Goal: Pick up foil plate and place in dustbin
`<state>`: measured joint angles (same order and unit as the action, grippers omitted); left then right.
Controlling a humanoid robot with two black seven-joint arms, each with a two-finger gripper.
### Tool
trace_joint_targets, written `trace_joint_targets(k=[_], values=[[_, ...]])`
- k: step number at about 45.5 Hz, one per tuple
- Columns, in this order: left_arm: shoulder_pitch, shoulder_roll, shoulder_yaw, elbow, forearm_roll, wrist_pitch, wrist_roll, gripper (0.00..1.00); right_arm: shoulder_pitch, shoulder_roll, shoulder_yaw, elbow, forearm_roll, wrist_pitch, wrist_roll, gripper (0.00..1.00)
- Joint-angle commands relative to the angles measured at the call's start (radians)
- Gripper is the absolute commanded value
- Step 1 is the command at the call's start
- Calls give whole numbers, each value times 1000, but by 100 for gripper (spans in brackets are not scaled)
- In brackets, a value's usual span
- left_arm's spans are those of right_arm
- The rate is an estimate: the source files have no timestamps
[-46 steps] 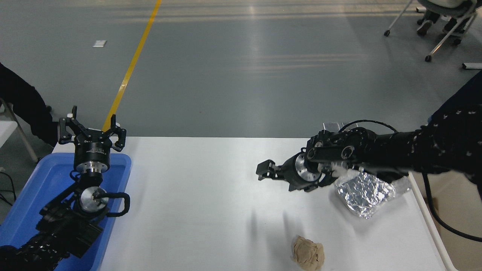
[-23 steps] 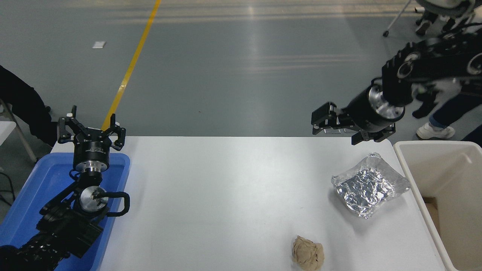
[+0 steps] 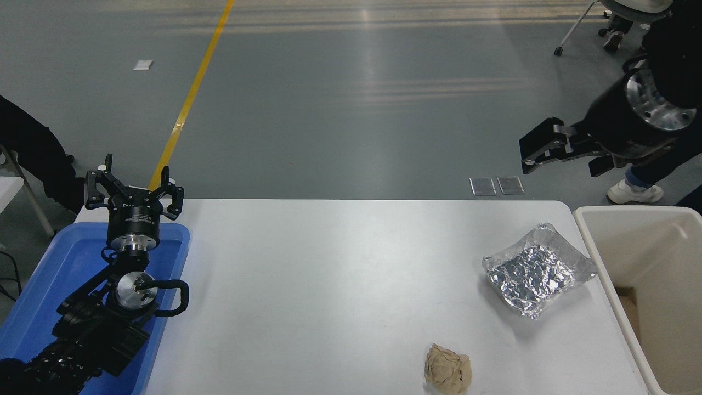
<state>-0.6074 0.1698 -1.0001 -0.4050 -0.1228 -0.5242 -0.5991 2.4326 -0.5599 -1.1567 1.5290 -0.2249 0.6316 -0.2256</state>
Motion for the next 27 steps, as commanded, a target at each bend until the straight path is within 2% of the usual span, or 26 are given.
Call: trace_joint_targets(k=[1,13,27], values=[[0,0,0,0,0,0,1,99,-15,-72,-81,-6,-27,-3,-1,100],[0,-1,0,0,0,0,1,99,-322,-187,-55,-208,-36,-139,-8,100],[0,-1,0,0,0,0,-1,99,-809,-235,193,-383,-11,-334,-74,100]])
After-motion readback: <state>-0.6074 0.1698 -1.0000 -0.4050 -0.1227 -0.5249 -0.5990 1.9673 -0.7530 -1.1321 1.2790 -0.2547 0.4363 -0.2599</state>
